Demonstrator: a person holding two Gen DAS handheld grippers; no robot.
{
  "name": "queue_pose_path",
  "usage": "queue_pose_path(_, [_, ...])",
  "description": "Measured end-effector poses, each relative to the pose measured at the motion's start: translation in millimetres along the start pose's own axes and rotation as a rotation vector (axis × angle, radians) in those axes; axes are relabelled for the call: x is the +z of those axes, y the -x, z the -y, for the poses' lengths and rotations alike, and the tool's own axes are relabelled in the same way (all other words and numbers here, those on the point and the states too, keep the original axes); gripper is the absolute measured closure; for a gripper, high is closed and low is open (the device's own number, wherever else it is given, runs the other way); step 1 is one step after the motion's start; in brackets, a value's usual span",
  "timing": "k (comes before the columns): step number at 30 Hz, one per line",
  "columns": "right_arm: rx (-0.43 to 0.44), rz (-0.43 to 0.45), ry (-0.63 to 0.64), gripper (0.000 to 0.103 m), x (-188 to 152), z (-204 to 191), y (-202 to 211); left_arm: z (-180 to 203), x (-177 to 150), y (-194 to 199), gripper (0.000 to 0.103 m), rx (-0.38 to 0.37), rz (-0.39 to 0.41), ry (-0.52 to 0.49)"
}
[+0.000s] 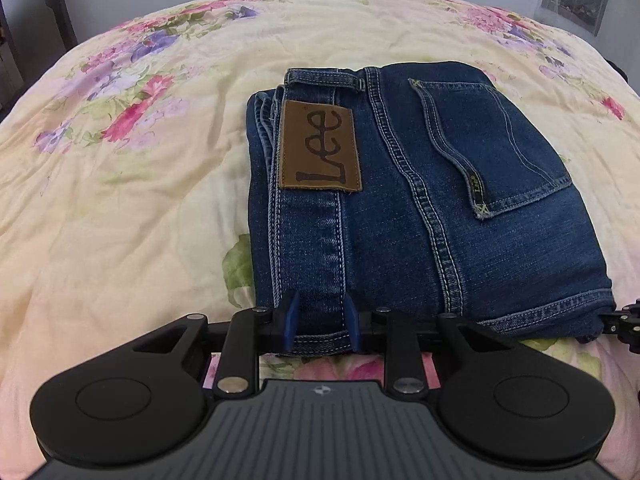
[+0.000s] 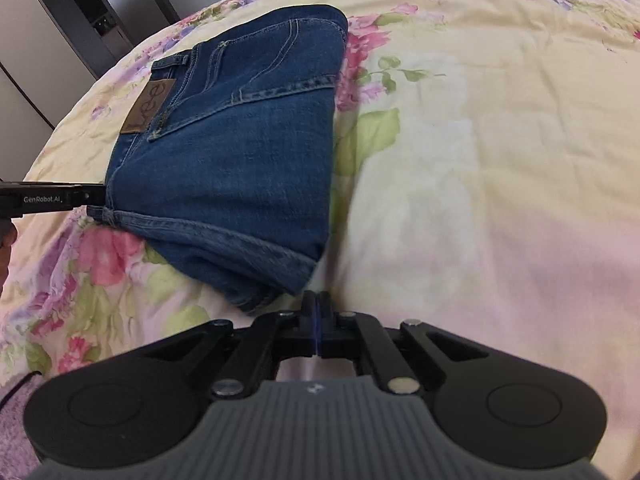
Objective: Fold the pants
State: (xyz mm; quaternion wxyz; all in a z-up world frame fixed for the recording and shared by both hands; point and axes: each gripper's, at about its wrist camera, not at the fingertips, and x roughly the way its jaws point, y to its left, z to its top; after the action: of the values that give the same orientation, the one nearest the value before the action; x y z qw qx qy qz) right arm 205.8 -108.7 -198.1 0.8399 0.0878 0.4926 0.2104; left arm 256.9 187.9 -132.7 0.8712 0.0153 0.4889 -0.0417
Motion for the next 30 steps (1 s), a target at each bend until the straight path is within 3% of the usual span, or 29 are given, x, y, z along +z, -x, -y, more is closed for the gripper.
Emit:
queue_pose_path(4, [0.009, -0.014, 0.006, 0.103, 11, 0, 15, -9, 9, 17, 0.072, -0.044, 0.011, 0.040])
queue_pose_path(9, [-0.011, 0.128, 0.104, 0.102, 42, -7, 61, -18, 29, 33, 0.072, -0.058, 0.109, 0.072])
queue_pose_path(13, [-0.008, 0.207, 0.138, 0.102, 84, -15, 49, -18, 46, 19, 0.072, -0.072, 0.120, 0.128])
queue_pose_path(18, [0.084, 0.185, 0.183, 0.100, 87, -41, 24, -11, 36, -4, 0.075, -0.033, 0.079, 0.096])
queue_pose_path(23, [0.033, 0.102, 0.186, 0.098, 72, -46, -17, -13, 35, -9, 0.075, -0.029, 0.069, 0.099])
queue_pose_path(28, [0.025, 0.065, 0.180, 0.098, 85, -50, -11, -11, 43, 5, 0.074, -0.007, 0.060, 0.108])
queue_pose_path(30, [0.025, 0.066, 0.189, 0.093, 89, -54, 0, -9, 46, 23, 0.074, 0.006, 0.091, 0.086])
